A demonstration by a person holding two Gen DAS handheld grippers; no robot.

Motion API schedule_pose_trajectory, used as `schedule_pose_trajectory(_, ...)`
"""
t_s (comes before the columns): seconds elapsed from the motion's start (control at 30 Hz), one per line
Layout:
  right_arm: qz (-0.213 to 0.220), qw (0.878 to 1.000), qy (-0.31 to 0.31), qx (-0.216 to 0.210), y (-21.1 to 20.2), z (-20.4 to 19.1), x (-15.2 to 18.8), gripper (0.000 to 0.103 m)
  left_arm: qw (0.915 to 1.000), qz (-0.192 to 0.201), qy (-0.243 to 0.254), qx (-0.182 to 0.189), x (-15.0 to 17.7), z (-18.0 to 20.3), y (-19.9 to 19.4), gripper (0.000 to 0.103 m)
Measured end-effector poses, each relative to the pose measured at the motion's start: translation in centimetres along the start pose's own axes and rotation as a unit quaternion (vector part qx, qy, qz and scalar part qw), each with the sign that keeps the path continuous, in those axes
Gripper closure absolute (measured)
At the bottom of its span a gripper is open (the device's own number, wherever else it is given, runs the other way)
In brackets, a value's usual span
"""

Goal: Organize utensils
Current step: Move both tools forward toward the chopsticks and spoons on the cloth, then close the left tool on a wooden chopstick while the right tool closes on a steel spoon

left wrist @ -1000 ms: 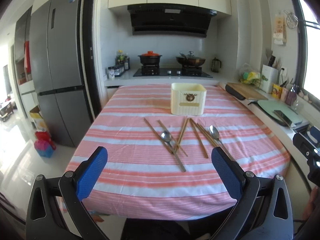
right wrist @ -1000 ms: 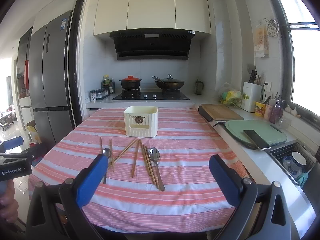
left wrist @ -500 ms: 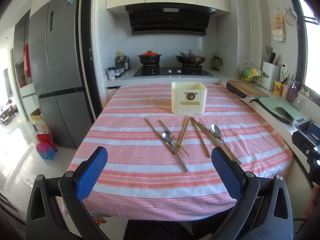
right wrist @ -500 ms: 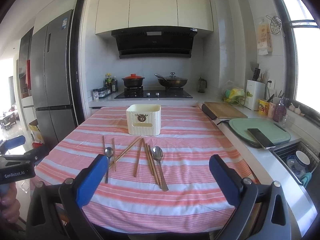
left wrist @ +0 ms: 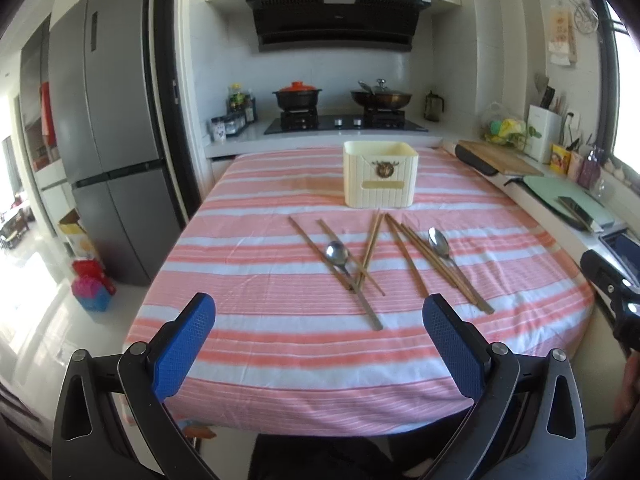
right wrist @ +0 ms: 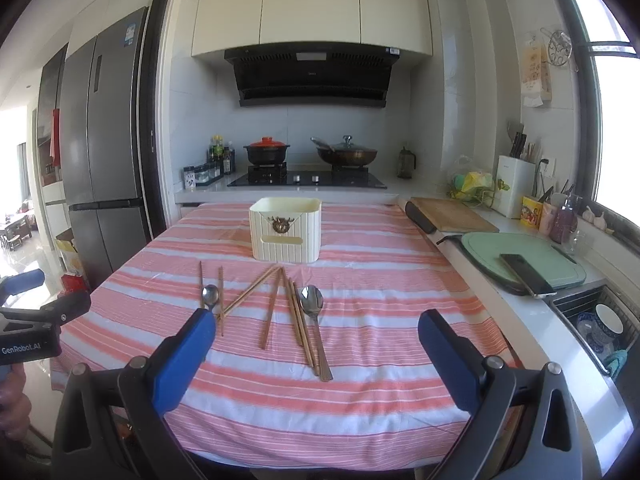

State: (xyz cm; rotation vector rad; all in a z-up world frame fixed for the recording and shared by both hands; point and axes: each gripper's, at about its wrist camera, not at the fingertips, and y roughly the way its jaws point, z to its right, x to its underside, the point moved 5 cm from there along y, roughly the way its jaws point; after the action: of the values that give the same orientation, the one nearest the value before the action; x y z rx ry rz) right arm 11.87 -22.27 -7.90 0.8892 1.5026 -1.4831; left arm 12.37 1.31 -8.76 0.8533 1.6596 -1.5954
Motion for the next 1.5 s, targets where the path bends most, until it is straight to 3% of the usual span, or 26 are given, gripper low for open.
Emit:
schedule_pose_trajectory(0.2, -0.088, 0.996, 0.01, 0.002, 8.9, 4.0, 2.5, 0.0, 0.9947, -0.086, -0.055, 0.015, 0.4, -2.1, 7.3, 0.0)
schedule_pose_trajectory(0.27, -0.116, 0.993, 0.023, -0.012, 11.3, 5.2, 3.1, 0.008, 0.9913, -0.106, -0.076, 0.016, 0.3, -3.0, 10.4, 0.0)
schedule_pose_trajectory(0.33, -0.147, 0.988, 0.035, -0.028, 13.5, 5.9, 3.8, 0.028, 0.9872, -0.13, -0.091, 0.006, 0.2, -3.7, 13.7, 0.0)
schedule_pose_trajectory(0.37, -0.159, 0.986, 0.039, -0.033, 14.4, 6.0, 4.1, 0.03, 0.9858, -0.137, -0.097, 0.003, 0.1, -3.9, 15.3, 0.0)
schedule_pose_trajectory(0.53, -0.176, 0.983, 0.043, -0.041, 16.7, 5.4, 4.6, 0.035, 0.9828, -0.157, -0.088, -0.04, -0.5, -3.8, 22.3, 0.001)
schedule_pose_trajectory(0.63, -0.175, 0.983, 0.031, -0.045, 17.9, 5.0, 4.3, 0.041, 0.9803, -0.176, -0.081, -0.041, -0.3, -2.9, 25.1, 0.001)
schedule_pose_trajectory(0.8, -0.207, 0.976, 0.013, -0.061, 22.0, 4.7, 4.3, 0.053, 0.9806, -0.179, -0.042, -0.068, 0.0, -2.0, 26.9, 0.001)
schedule_pose_trajectory(1.0, -0.24, 0.964, -0.01, -0.11, 25.7, 2.2, 4.7, 0.064, 0.9779, -0.19, -0.04, -0.077, 0.5, -1.9, 27.7, 0.001)
schedule_pose_trajectory(1.1, -0.258, 0.959, -0.025, -0.113, 27.1, 1.4, 5.4, 0.074, 0.9771, -0.193, -0.036, -0.082, 0.8, -1.8, 28.3, 0.001)
schedule_pose_trajectory(1.27, -0.27, 0.955, -0.062, -0.101, 28.2, 0.4, 6.3, 0.076, 0.9789, -0.183, -0.024, -0.088, 0.5, -1.9, 28.4, 0.001)
schedule_pose_trajectory(1.33, -0.275, 0.954, -0.079, -0.086, 28.6, 0.5, 6.4, 0.083, 0.9803, -0.173, -0.012, -0.094, 0.3, -1.9, 28.2, 0.009)
schedule_pose_trajectory(1.4, -0.278, 0.955, -0.072, -0.076, 28.4, 1.0, 6.4, 0.084, 0.9786, -0.183, 0.001, -0.095, 0.6, -2.2, 28.5, 0.04)
schedule_pose_trajectory(1.43, -0.279, 0.955, -0.071, -0.068, 28.3, 1.2, 6.5, 0.086, 0.9809, -0.179, -0.007, -0.076, 0.7, -2.3, 28.3, 0.045)
schedule_pose_trajectory(1.5, -0.278, 0.956, -0.07, -0.059, 28.1, 1.8, 6.5, 0.087, 0.9813, -0.182, -0.02, -0.06, 0.9, -2.7, 28.1, 0.073)
